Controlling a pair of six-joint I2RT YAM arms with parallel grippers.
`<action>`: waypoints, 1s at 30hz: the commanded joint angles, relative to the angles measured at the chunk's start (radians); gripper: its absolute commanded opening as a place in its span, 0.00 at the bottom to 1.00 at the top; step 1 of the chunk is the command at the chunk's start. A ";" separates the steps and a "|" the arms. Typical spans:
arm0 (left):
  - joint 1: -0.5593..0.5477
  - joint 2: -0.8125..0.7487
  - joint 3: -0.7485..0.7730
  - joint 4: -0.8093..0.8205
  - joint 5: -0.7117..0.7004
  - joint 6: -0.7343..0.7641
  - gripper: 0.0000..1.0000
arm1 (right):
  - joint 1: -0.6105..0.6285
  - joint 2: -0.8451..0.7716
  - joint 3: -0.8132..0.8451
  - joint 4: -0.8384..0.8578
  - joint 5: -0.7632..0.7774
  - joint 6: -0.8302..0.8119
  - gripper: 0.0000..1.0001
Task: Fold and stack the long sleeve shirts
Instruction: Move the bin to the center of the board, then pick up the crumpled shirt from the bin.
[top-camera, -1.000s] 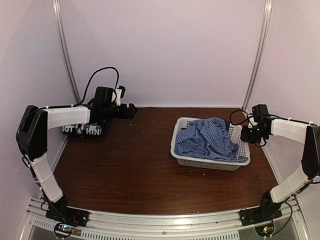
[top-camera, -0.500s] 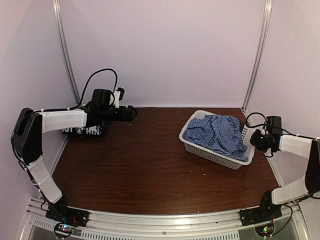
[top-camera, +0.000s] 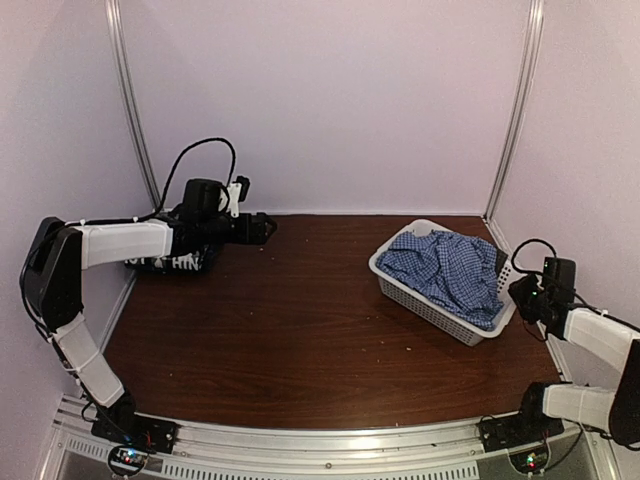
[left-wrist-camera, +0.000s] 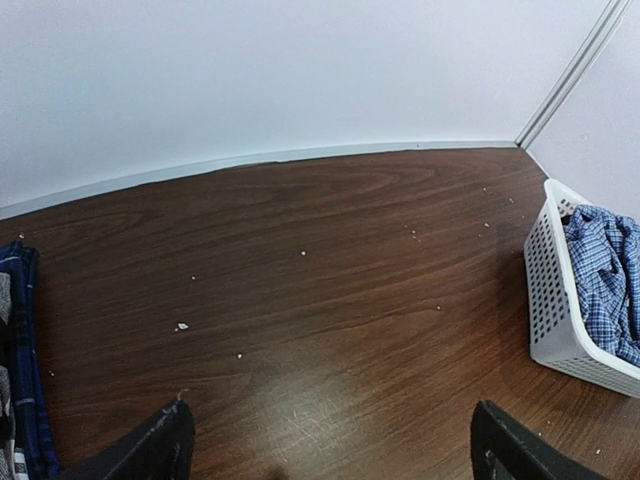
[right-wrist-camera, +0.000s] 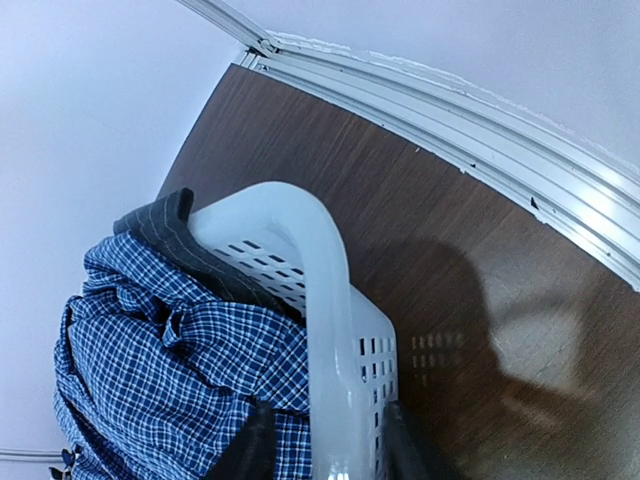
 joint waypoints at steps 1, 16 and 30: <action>-0.006 -0.034 -0.009 0.044 0.016 -0.009 0.98 | -0.008 -0.046 0.025 -0.061 0.035 -0.016 0.55; -0.007 -0.045 -0.012 0.010 -0.002 -0.006 0.98 | 0.172 -0.057 0.309 -0.305 0.194 -0.312 0.95; -0.007 -0.063 -0.018 -0.033 -0.022 -0.003 0.98 | 0.463 0.565 0.667 -0.318 0.255 -0.526 0.94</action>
